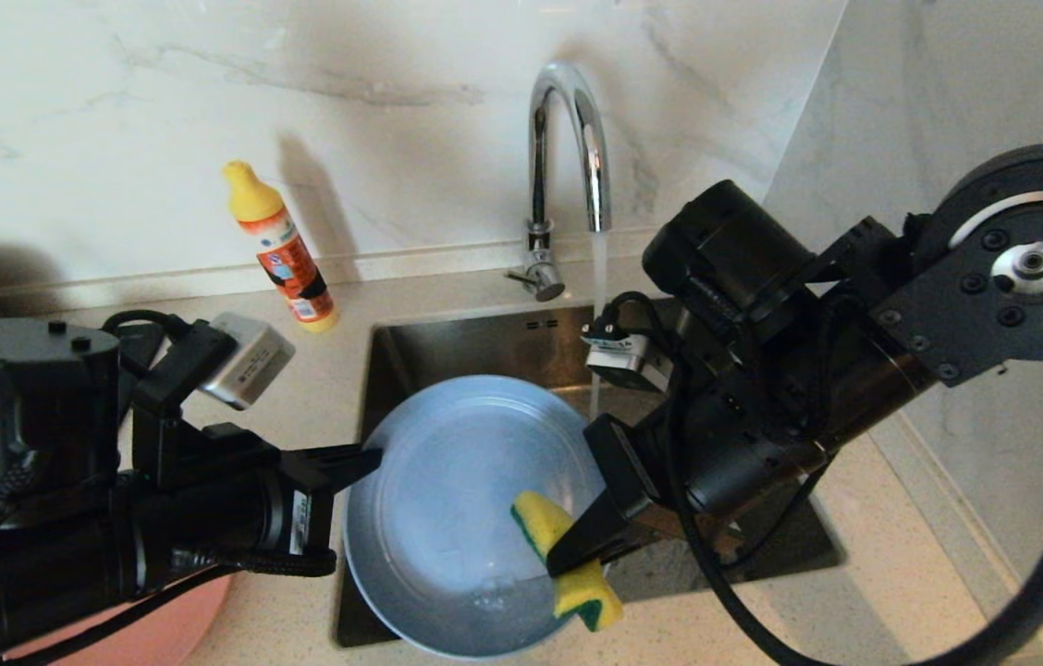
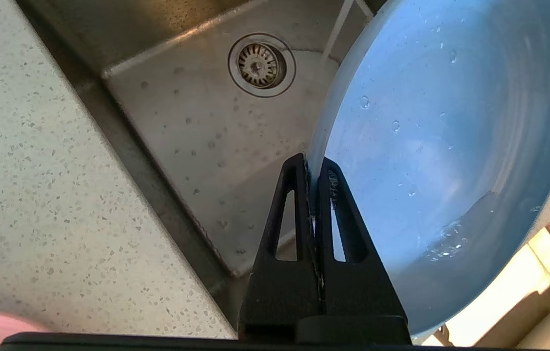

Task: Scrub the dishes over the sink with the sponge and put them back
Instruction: Wipe the plate

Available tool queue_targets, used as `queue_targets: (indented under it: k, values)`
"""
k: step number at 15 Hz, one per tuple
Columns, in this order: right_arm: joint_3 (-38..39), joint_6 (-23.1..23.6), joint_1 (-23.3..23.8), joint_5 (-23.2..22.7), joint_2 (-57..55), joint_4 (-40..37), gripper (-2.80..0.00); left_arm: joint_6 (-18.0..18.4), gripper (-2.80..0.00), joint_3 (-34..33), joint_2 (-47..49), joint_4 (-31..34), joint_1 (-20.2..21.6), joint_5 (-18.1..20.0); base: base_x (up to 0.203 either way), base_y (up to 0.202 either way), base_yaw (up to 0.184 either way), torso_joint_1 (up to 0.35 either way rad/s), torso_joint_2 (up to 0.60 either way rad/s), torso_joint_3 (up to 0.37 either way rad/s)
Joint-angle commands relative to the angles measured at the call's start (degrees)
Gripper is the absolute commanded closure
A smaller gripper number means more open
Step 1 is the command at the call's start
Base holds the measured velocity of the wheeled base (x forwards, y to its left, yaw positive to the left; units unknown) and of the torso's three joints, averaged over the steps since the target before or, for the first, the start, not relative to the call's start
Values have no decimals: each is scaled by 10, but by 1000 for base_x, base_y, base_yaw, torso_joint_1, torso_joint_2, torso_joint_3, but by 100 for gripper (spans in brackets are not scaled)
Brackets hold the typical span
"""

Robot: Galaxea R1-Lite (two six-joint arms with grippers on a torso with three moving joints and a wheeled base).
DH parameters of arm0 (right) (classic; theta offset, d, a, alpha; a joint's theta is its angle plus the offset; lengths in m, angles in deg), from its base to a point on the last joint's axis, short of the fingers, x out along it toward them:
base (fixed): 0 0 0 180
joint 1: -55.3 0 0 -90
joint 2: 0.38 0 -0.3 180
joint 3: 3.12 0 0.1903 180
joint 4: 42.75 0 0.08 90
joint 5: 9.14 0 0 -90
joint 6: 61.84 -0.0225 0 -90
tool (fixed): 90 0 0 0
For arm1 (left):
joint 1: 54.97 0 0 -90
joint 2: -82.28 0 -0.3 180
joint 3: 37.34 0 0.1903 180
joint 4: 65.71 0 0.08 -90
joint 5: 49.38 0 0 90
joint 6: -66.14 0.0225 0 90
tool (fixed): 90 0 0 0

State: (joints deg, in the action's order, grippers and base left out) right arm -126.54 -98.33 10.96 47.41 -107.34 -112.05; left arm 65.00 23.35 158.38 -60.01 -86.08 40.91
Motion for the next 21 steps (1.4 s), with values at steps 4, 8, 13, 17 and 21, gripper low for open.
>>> queue_targets:
  k: [4,8,13,17,21]
  values:
    - [-69,-26,-11,27,-69,-20,0,0,0,6,13,-1,0,-20,0,0,0,0,0,0]
    - [-107,-31,-19,39,-94,-39,0,0,0,6,20,-4,-6,-20,0,0,0,0,0,0]
    - [-110,-33,-27,44,-107,-18,0,0,0,-3,26,-21,-8,-20,0,0,0,0,0,0]
    - [-111,-33,-49,44,-114,-12,0,-1,0,-7,26,-22,-8,-20,0,0,0,0,0,0]
    - [-110,-33,-70,44,-125,-11,0,-3,0,-11,25,-23,-8,-20,0,0,0,0,0,0]
